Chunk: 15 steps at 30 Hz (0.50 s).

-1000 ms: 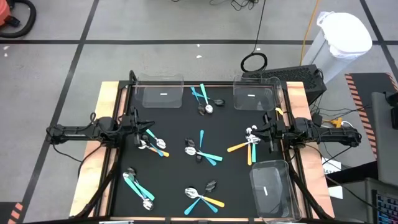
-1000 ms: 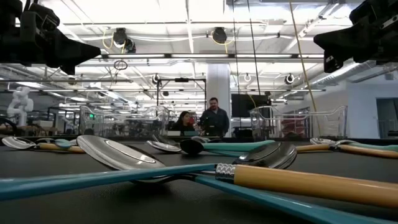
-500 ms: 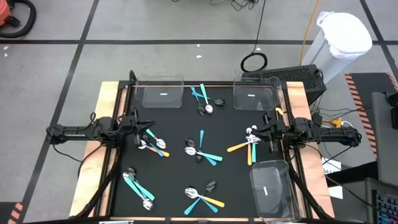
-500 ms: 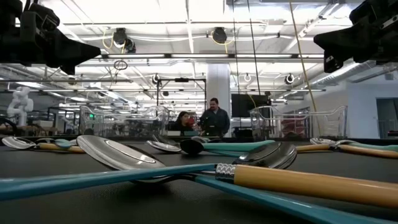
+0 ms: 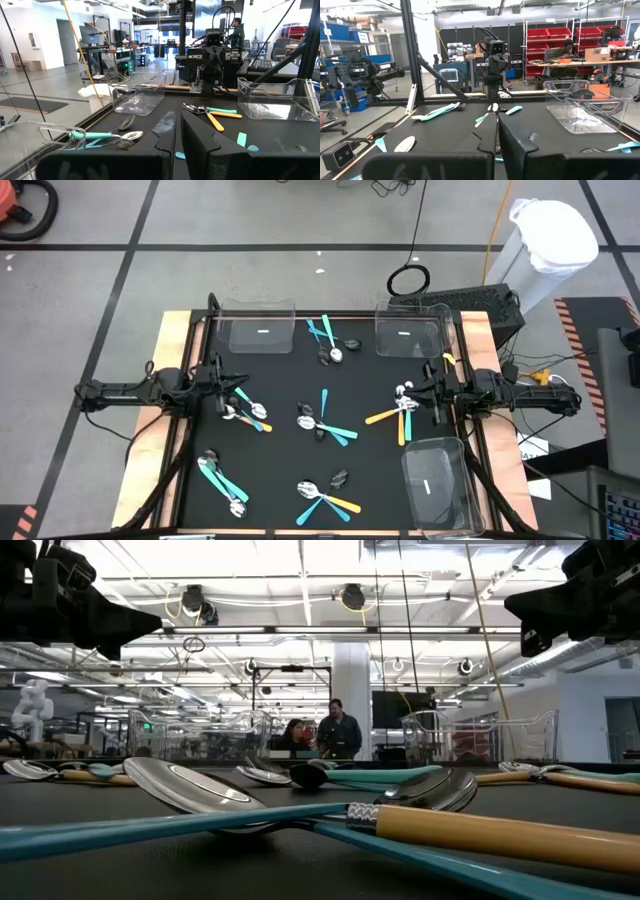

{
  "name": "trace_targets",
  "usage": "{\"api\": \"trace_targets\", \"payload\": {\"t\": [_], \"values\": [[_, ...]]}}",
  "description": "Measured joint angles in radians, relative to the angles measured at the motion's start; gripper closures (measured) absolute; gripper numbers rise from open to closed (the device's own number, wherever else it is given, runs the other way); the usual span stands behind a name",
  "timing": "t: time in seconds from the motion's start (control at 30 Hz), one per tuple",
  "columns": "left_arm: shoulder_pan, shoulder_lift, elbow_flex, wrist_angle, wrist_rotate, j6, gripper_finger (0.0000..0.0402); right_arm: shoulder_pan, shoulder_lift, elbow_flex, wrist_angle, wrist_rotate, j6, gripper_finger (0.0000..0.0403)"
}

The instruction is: Sort silverware by color (type)

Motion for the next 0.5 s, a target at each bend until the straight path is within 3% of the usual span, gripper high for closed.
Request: {"api": "trace_targets", "payload": {"t": [0.17, 0.4, 0.5], "values": [[0.0, 0.0, 0.0, 0.0, 0.0, 0.0, 0.0369, 0.0, 0.0, 0.0, 0.015, 0.0, 0.022, 0.0387], [0.0, 0.0, 0.0, 0.0, 0.0, 0.0, 0.0369, 0.0, 0.0, 0.0, 0.024, 0.0, 0.231, 0.0387], [0.0, 0.0, 0.0, 0.001, 0.0, -0.001, 0.0369, 0.0, 0.0, 0.0, 0.059, 0.062, 0.221, 0.0387]]}}
